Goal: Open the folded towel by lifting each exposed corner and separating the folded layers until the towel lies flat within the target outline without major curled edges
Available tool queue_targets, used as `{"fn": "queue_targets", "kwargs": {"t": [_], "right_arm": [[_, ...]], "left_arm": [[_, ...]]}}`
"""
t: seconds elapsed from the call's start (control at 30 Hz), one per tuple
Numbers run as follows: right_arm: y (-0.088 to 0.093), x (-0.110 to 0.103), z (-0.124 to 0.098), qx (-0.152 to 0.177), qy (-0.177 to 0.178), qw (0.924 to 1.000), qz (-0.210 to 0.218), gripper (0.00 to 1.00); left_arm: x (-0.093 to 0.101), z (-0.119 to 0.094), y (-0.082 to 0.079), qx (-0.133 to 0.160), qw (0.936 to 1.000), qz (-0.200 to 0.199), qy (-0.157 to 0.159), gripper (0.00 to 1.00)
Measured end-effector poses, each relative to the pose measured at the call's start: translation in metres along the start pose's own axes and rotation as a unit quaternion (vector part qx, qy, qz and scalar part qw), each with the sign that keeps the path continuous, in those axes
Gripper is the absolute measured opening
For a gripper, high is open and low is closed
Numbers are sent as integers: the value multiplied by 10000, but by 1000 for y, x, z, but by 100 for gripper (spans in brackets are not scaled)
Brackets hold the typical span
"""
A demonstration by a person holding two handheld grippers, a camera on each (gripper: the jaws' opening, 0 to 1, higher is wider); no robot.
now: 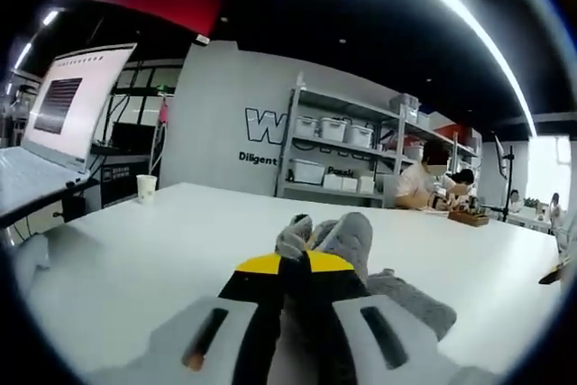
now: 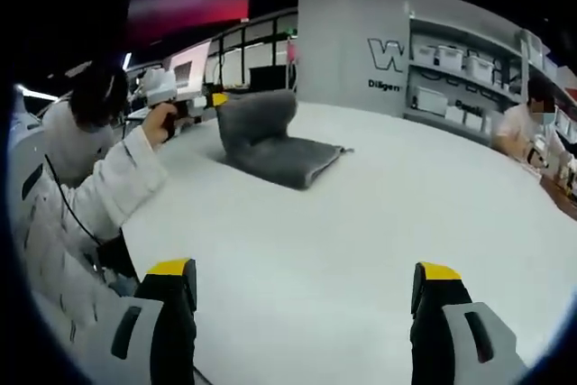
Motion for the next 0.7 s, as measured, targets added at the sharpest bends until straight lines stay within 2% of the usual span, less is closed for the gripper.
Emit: {"fn": "queue_targets", "kwargs": {"t": [0.3, 0.37, 0.7], "right_arm": [[-1, -1, 2, -58, -10, 10000, -66, 99], [-1, -3, 3, -75, -31, 9999, -84, 99], [1, -8, 3, -185, -53, 9997, -127, 99]], "left_arm": [[-20, -12, 12, -146, 9994, 199, -259, 6], [-26, -16, 18, -229, 9988, 262, -339, 6], [-44, -30, 37, -459, 9971, 206, -564, 7]]}}
Point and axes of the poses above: the point that each gripper's makers call its tool centre point, and the gripper's own axes: z roughly forward along the fingers, x roughly to its right, y roughly out of its underside, the point moved 3 cm from there along -z, roughly backward along the fingers, and after that the axes turned 11 degrees about x, right-handed, at the moved point
